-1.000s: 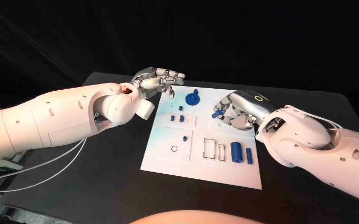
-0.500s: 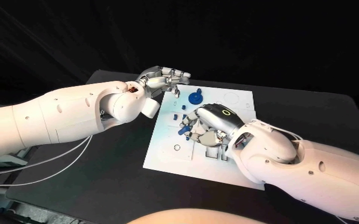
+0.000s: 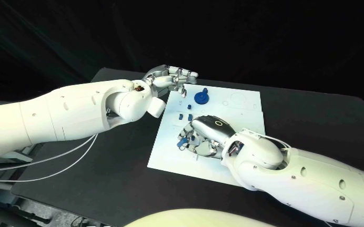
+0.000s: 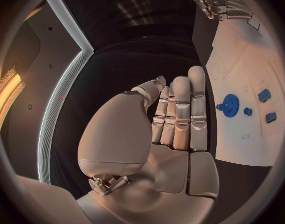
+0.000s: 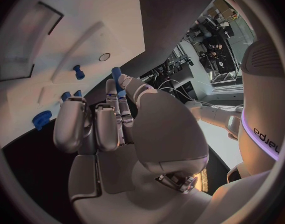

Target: Assemble the parts on the task board

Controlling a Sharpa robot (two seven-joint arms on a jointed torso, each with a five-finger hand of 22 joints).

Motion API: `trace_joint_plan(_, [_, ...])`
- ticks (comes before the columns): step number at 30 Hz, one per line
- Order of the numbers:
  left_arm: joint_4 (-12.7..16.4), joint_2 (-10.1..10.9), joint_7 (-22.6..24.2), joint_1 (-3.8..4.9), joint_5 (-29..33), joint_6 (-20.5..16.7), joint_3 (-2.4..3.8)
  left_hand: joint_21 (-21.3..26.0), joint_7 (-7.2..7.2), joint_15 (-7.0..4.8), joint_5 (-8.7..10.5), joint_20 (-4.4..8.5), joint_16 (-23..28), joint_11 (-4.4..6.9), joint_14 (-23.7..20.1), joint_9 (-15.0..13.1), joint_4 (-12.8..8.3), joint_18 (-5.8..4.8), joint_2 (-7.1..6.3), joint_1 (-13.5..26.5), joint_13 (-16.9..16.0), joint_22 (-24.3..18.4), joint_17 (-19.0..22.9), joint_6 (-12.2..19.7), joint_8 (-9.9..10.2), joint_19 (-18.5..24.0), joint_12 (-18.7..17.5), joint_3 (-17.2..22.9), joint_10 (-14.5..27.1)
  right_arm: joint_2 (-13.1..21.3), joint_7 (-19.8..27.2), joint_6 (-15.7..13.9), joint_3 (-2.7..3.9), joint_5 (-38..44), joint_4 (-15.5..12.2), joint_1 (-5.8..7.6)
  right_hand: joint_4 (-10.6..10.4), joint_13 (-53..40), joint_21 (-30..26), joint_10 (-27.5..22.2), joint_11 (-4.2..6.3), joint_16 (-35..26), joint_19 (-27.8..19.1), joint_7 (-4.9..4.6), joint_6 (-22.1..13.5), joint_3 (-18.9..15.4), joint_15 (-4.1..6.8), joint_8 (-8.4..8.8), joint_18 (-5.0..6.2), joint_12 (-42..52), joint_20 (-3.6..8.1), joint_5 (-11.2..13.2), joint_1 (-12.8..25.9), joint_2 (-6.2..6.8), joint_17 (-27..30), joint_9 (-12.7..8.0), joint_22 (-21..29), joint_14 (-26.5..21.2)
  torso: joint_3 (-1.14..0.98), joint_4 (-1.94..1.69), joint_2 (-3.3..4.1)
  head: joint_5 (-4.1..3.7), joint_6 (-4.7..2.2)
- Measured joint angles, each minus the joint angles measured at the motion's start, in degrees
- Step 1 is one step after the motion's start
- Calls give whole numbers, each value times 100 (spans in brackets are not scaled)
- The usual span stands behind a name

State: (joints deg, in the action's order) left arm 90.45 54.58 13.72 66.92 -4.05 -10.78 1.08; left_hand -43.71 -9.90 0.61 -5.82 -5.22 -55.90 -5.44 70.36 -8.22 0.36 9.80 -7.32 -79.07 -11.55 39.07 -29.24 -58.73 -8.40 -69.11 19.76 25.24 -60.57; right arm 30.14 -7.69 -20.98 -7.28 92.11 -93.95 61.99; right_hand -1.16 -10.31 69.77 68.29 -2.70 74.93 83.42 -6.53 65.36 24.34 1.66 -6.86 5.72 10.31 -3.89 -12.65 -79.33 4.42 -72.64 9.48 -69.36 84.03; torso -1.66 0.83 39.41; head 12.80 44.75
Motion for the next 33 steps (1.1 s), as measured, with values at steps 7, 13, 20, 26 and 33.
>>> trace_joint_plan(7, [8, 6, -3, 1, 0, 2, 0, 0, 0, 0, 0, 0, 0, 0, 0, 0, 0, 0, 0, 0, -2, -6, 7, 0, 0, 0, 0, 0, 0, -69, -124, 123, -5, 144, 103, -30, 6, 3, 0, 0, -1, 0, 0, -3, -3, -6, 0, 0, 0, 0, 0, 1, -7, 8, 0, 0, 0, 0, -4, 1, 0, 20, 27])
trace_joint_plan(13, [11, 7, -6, 1, 0, 3, 0, 0, 0, 0, 0, 0, 0, 0, 0, 0, 0, -1, 0, 0, -5, -6, 8, 0, 0, 0, 0, 0, 0, -119, -266, 216, -7, 278, 173, -42, 6, 9, 0, 8, -9, 0, 0, -5, -5, -7, 0, 0, 0, -1, 0, 2, -7, 9, 0, 0, 0, 0, -7, 7, -2, 27, 33])
trace_joint_plan(20, [12, 7, -11, 1, 0, 5, 0, 0, 0, 0, 0, 0, 0, 0, 0, 0, 0, 0, 0, 0, -4, -6, 8, 0, 0, 0, 0, 0, 0, -167, -373, 334, -10, 385, 218, -51, 6, 3, 0, 8, -10, 0, 0, -12, -11, -7, 0, 0, 0, -1, 0, 5, 1, 31, -8, 0, -5, 0, -10, 7, -3, 30, 49])
trace_joint_plan(26, [12, 7, -14, 1, 0, 7, 0, 0, 0, 0, 0, 0, 0, 0, 0, 0, 0, 0, 0, 0, -4, -6, 8, 0, 0, 0, 0, 0, 0, -202, -410, 443, -17, 429, 230, -63, 6, 1, 0, 8, -10, 0, 0, -14, -14, -8, 0, 0, 0, -1, 0, 5, 1, 31, -8, 0, -5, 0, -10, 4, -3, 41, 65])
trace_joint_plan(33, [12, 8, -18, 1, 0, 9, 0, 0, 0, 0, 0, 0, 0, 0, 0, 0, 0, 0, 0, 0, -3, -5, 8, 0, 0, 0, 0, 0, 0, -220, -442, 521, -11, 464, 231, -64, 6, -2, 0, 8, -10, 0, 0, -8, -8, -8, 0, 0, 0, -23, 0, 15, 16, 46, -8, 0, -12, 0, -8, 4, -3, 54, 81])
